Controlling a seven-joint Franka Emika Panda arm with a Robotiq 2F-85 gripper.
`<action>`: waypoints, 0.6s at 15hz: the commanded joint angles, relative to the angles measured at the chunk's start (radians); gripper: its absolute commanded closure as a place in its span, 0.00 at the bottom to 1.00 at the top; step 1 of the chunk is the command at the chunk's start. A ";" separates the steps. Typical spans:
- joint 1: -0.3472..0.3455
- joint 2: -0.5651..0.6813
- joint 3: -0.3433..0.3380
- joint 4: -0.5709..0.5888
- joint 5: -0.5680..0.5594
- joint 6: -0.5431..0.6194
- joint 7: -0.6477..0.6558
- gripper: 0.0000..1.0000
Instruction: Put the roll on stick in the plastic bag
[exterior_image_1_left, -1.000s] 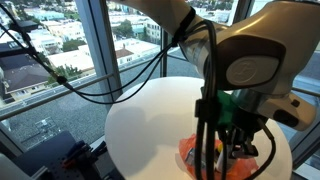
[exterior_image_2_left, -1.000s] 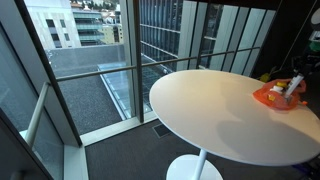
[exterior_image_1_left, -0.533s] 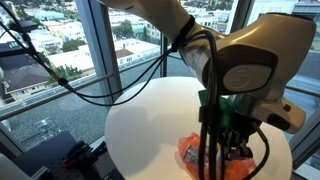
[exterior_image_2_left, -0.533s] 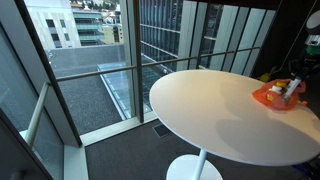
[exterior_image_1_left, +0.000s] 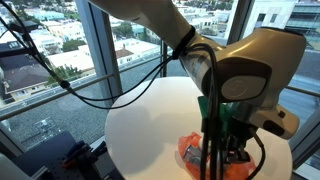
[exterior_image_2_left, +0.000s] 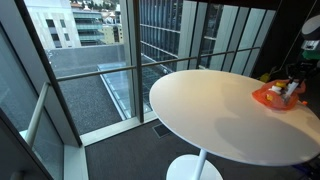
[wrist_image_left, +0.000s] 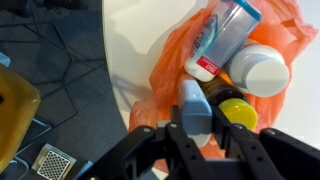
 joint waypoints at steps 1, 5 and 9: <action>0.002 0.013 -0.001 0.020 0.001 0.005 -0.010 0.89; 0.005 0.011 0.000 0.013 -0.003 0.004 -0.010 0.60; 0.012 -0.016 0.003 -0.003 -0.003 -0.004 -0.022 0.18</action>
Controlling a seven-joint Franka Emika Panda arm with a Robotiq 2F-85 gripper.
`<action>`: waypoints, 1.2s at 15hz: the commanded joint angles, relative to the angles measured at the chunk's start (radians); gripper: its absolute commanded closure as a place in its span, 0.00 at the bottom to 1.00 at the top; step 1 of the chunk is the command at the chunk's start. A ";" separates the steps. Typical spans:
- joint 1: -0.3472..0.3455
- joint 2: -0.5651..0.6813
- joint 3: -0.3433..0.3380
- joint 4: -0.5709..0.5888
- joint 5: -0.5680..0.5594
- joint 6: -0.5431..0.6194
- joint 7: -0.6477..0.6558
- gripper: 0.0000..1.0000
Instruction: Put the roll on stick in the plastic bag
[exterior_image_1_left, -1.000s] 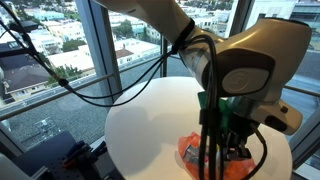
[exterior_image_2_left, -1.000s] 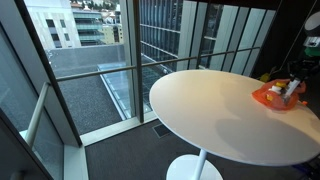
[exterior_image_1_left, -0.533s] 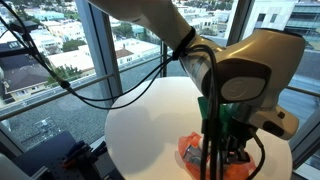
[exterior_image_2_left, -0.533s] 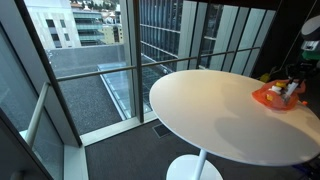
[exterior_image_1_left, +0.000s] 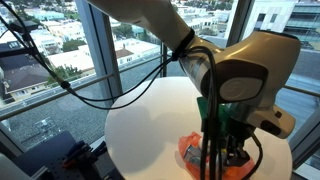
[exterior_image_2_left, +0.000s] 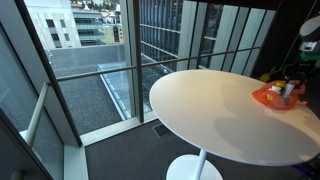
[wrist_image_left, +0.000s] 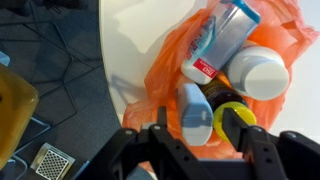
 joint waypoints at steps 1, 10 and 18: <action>0.006 -0.034 0.003 -0.007 -0.003 -0.016 -0.024 0.09; 0.079 -0.155 0.017 -0.049 -0.084 -0.139 -0.025 0.00; 0.188 -0.315 0.110 -0.181 -0.256 -0.207 -0.114 0.00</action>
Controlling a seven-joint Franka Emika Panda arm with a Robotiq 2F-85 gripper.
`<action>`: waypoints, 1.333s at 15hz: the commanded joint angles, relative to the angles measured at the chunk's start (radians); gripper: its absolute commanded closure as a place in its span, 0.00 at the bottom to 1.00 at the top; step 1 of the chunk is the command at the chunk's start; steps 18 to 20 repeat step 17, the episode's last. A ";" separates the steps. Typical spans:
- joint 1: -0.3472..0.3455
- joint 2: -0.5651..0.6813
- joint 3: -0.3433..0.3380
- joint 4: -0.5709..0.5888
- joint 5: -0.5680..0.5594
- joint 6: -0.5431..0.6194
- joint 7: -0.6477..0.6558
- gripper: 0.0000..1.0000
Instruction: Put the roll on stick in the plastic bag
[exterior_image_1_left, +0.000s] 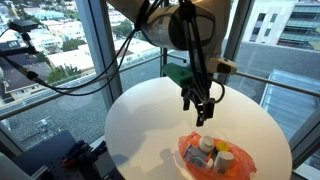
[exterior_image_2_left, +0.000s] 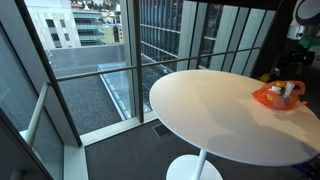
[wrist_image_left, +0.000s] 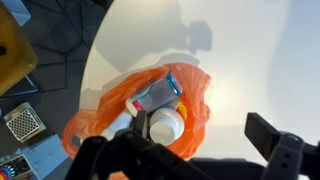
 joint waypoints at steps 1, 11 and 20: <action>0.026 -0.123 0.048 -0.107 -0.042 -0.006 -0.103 0.00; 0.083 -0.339 0.147 -0.263 -0.018 -0.080 -0.259 0.00; 0.084 -0.318 0.155 -0.245 0.000 -0.100 -0.229 0.00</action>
